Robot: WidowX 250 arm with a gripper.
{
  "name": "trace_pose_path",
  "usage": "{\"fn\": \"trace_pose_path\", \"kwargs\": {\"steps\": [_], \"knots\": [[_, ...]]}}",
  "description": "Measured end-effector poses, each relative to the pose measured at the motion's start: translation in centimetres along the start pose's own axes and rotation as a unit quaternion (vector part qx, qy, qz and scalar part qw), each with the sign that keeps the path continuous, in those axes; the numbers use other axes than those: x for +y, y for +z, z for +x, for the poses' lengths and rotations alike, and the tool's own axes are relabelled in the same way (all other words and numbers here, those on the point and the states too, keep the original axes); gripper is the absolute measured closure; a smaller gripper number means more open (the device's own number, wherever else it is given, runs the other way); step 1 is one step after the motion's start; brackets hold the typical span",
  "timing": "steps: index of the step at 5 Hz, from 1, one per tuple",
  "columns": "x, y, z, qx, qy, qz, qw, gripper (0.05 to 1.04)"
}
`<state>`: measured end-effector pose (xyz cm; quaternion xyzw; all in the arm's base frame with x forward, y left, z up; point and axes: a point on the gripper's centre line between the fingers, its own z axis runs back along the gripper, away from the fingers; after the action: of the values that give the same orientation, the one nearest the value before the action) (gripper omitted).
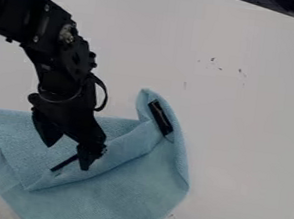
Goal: Unfold the cloth from bottom right to top left
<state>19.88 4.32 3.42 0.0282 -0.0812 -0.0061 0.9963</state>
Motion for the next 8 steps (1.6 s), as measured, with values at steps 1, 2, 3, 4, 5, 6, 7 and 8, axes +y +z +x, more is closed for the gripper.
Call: {"fn": "trace_pose_path", "kwargs": {"steps": [1,2,3,4,5,6,7,8], "knots": [[0.2,-1.1,0.2,0.002,0.001,-0.010,0.9999,0.083],[0.4,-1.9,0.5,0.005,0.000,-0.006,1.0000,0.083],[0.3,-2.1,0.8,0.003,0.004,-0.003,1.0000,0.118],[0.3,-2.3,1.0,-0.002,0.009,0.001,1.0000,0.399],[0.2,-2.3,0.9,0.002,0.004,0.000,1.0000,0.733],[0.0,-2.2,0.8,0.005,-0.002,0.002,1.0000,0.925],[-0.2,-1.7,0.9,0.008,-0.015,0.012,0.9998,1.021],[0.0,-0.1,2.5,-0.001,-0.038,0.033,0.9987,1.029]]}}
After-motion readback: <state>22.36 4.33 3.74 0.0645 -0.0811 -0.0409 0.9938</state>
